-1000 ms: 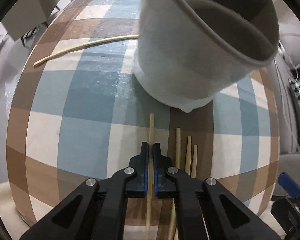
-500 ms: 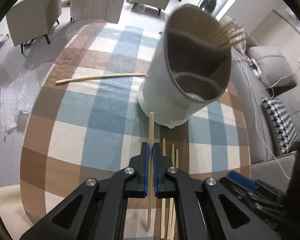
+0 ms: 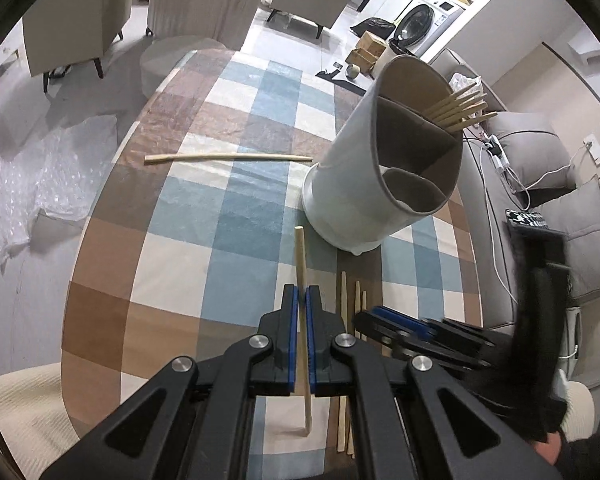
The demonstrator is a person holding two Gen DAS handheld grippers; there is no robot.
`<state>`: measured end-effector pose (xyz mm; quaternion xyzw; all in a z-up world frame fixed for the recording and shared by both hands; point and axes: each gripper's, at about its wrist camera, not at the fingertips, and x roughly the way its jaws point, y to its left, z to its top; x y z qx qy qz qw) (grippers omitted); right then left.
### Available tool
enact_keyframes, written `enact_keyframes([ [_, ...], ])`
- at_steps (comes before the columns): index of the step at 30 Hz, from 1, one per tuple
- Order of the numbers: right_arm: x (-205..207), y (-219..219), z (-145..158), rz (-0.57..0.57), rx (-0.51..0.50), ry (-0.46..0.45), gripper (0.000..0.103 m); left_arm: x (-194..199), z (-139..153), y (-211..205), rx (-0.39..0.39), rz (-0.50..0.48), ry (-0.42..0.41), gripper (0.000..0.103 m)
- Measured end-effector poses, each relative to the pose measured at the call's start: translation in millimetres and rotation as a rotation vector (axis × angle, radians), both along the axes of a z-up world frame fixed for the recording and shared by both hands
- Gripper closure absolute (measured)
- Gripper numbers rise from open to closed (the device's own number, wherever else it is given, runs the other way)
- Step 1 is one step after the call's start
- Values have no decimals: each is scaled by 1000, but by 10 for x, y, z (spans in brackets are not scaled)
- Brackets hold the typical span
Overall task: Organize utensils
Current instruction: 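Close the left tool on one chopstick and lift it, then close the right tool on a chopstick while the left tool holds its stick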
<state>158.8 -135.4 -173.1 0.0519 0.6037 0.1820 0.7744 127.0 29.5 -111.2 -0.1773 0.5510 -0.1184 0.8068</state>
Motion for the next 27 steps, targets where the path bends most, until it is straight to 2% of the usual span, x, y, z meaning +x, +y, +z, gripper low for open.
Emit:
enact_keyframes([
  [3, 81, 105, -158, 25, -52, 42, 90, 19, -25, 49, -13, 2, 13, 103],
  [8, 144, 214, -296, 32, -121, 66, 90, 40, -43, 120, -25, 10, 19, 103],
  [9, 154, 225, -312, 30, -124, 71, 94, 47, -48, 132, -25, 13, 22, 103],
  [13, 193, 247, -342, -3, -153, 58, 90, 77, -63, 189, -34, 20, 34, 103],
  [21, 133, 84, -190, -66, -75, -2, 88, 93, -110, 202, -34, 31, 51, 103],
  [27, 123, -66, -311, -94, -78, 46, 88, 100, -92, 179, -30, 22, 43, 103],
])
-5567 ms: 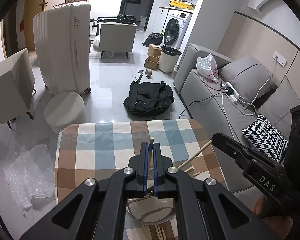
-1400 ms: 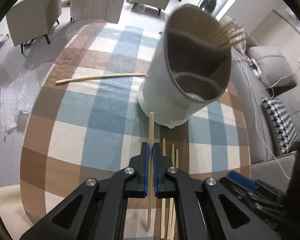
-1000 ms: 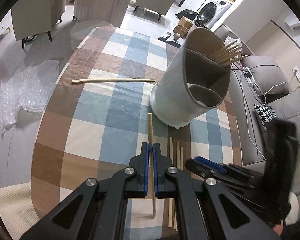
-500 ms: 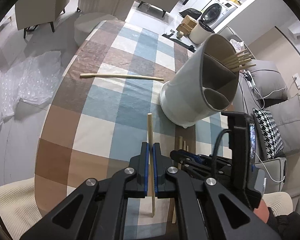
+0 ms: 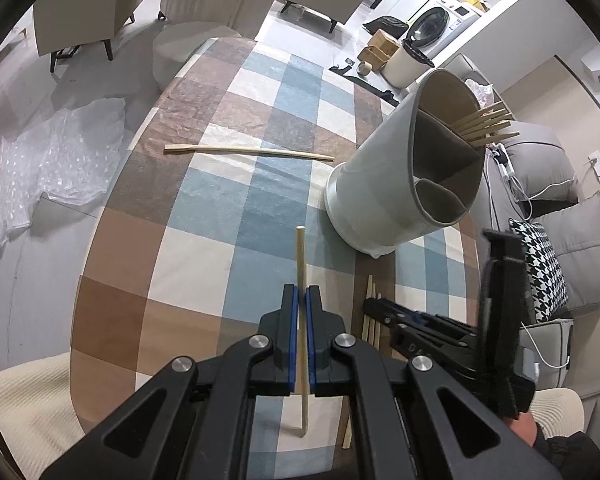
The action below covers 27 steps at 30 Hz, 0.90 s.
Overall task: Organize utensils
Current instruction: 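Close the right tool on a chopstick while the left tool holds its stick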
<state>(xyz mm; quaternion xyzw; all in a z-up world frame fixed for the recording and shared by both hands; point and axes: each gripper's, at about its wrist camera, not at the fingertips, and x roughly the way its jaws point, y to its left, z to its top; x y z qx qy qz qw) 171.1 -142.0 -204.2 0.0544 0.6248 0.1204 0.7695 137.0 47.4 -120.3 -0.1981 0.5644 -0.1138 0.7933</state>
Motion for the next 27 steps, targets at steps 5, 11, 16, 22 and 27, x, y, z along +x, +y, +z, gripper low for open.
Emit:
enact_keyframes([
  [5, 42, 22, 13, 8, -5, -10, 88, 10, -35, 20, -2, 9, 16, 103],
  [11, 93, 114, 80, 50, -47, -28, 88, 17, -49, 25, -6, 13, 24, 103],
  [16, 48, 85, 58, 36, -34, -12, 88, 27, -50, 13, -11, 11, 27, 103],
  [22, -15, -27, 13, -4, -18, -9, 91, 34, -54, -9, -14, 5, 27, 103],
  [27, 43, -4, 51, 21, -64, -31, 90, 33, -62, -4, -8, 11, 31, 103],
])
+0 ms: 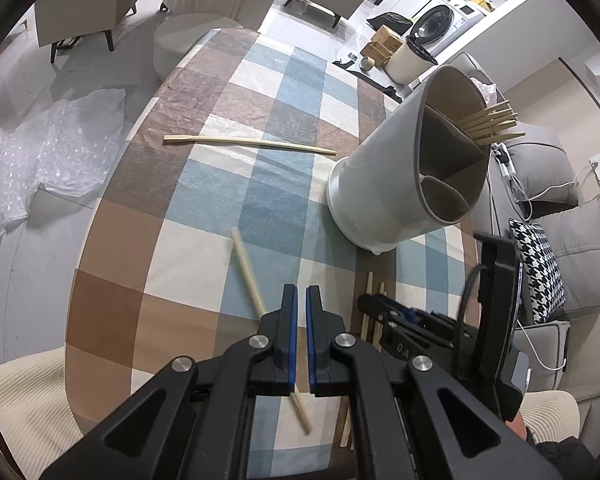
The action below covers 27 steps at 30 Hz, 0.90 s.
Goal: Organize utensils
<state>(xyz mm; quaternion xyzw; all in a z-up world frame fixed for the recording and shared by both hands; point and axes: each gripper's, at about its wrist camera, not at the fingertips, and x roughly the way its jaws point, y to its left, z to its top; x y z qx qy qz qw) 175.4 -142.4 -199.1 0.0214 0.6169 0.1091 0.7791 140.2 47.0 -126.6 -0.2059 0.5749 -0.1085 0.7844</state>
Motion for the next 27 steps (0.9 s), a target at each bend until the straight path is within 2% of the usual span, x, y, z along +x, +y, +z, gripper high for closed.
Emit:
enact_keyframes([
  [3, 54, 90, 9, 15, -29, -19, 90, 7, -10, 1, -1, 1, 4, 103],
  [5, 93, 188, 11, 25, -40, -32, 99, 15, -20, -3, 0, 2, 8, 103],
  [6, 102, 200, 8, 33, -35, -36, 99, 19, -24, -2, -2, 1, 11, 103],
  [8, 106, 200, 23, 30, -7, -41, 103, 28, -27, 15, -6, 12, 13, 103],
  [14, -16, -68, 320, -49, 143, -116, 103, 73, -90, -4, -1, 14, 30, 103],
  [18, -79, -235, 408, -76, 208, -128, 103, 130, -204, 144, 55, 104, 77, 102],
  [20, -60, -231, 346, -65, 243, -94, 99, 137, -304, 249, 74, 152, 124, 85],
  [22, 10, -174, 212, -46, 222, -33, 99, 120, -402, 315, 88, 185, 152, 72],
  [24, -26, -225, 160, -20, 184, -34, 98, 106, -472, 330, 121, 198, 168, 69],
  [27, -47, -150, 91, 2, 146, -14, 86, 98, -511, 370, 149, 214, 184, 69],
])
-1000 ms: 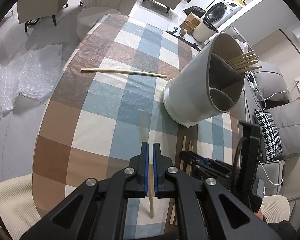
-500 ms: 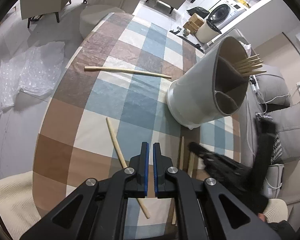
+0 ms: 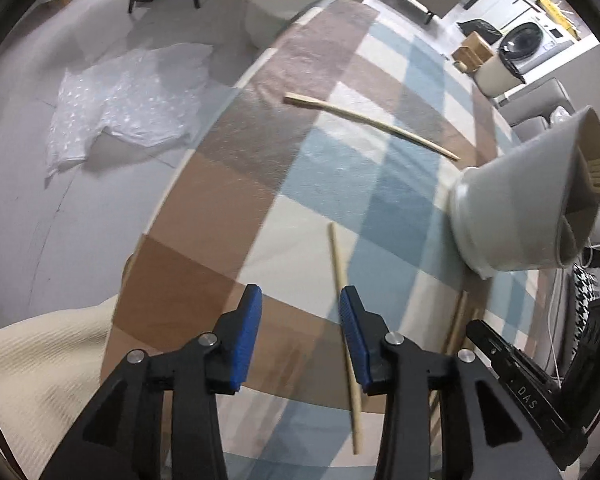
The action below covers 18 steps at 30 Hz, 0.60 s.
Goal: Organize utensils
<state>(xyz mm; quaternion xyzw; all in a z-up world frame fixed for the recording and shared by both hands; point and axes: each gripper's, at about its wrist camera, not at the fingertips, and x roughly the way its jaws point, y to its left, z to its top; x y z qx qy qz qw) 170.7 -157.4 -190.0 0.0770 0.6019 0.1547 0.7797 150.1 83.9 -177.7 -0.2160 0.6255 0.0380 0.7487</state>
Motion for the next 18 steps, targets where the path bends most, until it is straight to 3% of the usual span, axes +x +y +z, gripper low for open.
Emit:
enact_keyframes([
  [2, 41, 98, -13, 17, -60, -19, 71, -13, 1, 45, 19, 10, 2, 68],
  [7, 80, 306, -35, 59, -186, -50, 70, -1, -70, 65, 22, 4, 24, 66],
  [9, 57, 436, -31, 82, -254, -77, 75, 0, -89, 79, 24, 5, 33, 66],
  [10, 46, 495, -28, 94, -278, -92, 83, 3, -103, 93, 18, 10, 39, 66],
  [11, 30, 551, -25, 109, -308, -115, 99, 1, -120, 109, 8, 15, 45, 65],
  [18, 36, 470, 83, 42, -181, -130, 99, 44, -165, -49, -59, -39, 59, 65],
])
